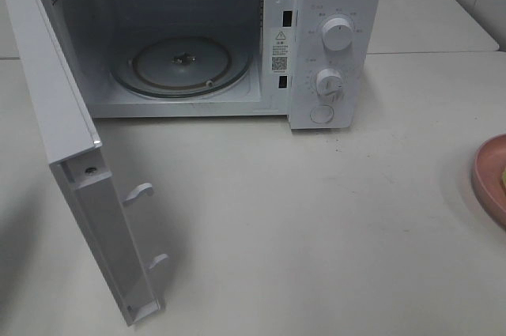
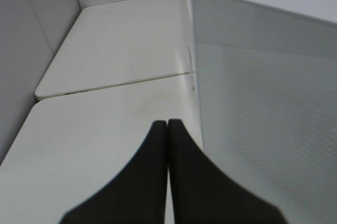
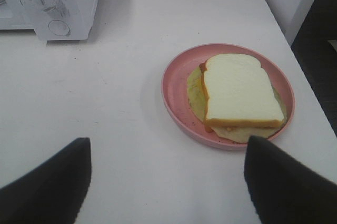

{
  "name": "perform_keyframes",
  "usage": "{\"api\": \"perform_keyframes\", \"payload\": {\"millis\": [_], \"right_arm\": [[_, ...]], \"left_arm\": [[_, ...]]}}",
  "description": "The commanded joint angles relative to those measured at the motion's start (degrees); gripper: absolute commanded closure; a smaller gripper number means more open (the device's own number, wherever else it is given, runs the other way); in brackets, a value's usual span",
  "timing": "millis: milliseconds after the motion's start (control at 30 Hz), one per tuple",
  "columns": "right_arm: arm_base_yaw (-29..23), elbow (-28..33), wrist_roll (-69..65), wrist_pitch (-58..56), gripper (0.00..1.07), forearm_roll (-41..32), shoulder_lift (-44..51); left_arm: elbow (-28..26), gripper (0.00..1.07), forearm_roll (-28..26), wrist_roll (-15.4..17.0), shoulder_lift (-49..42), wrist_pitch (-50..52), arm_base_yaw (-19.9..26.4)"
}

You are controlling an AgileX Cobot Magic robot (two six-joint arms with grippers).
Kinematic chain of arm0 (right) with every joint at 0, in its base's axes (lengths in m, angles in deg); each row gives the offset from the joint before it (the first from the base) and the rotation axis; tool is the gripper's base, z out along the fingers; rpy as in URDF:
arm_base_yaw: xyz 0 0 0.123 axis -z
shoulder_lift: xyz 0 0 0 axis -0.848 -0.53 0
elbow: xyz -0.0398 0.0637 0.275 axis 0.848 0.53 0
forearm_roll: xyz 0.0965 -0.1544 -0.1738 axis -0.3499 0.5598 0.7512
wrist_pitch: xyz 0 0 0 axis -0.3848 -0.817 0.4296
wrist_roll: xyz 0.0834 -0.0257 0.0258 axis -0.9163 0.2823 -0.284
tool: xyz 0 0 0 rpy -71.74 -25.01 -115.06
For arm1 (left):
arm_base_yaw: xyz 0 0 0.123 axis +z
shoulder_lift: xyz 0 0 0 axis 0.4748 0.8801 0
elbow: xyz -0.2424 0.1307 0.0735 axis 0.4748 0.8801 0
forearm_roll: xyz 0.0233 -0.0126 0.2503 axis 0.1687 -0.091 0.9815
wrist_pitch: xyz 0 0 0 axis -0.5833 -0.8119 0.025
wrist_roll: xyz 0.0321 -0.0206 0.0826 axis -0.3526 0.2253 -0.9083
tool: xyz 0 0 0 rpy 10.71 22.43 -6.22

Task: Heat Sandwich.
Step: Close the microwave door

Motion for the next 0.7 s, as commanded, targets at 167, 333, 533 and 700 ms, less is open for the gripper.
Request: {"api": "perform_keyframes", "payload": {"millis": [167,333,533,700], "right_arm": [[0.4,0.0,0.5,0.6,0.31,0.2,1.5],[0.4,0.0,0.5,0.6,0.31,0.2,1.5],[0.4,0.0,0.5,0.6,0.31,0.2,1.5],[0.4,0.0,0.5,0.6,0.31,0.2,1.5]], "left_arm": [[0.0,1.06,1.7,2.5,9.2,10.1,-5.8],[0.0,1.06,1.3,2.5,15.3,16.9,-10.2],[-0.9,1.06,-0.2,2.5,20.7,20.7,-15.1],[-4.1,1.06,-3.0,2.4,25.8,23.3,-20.5]]}}
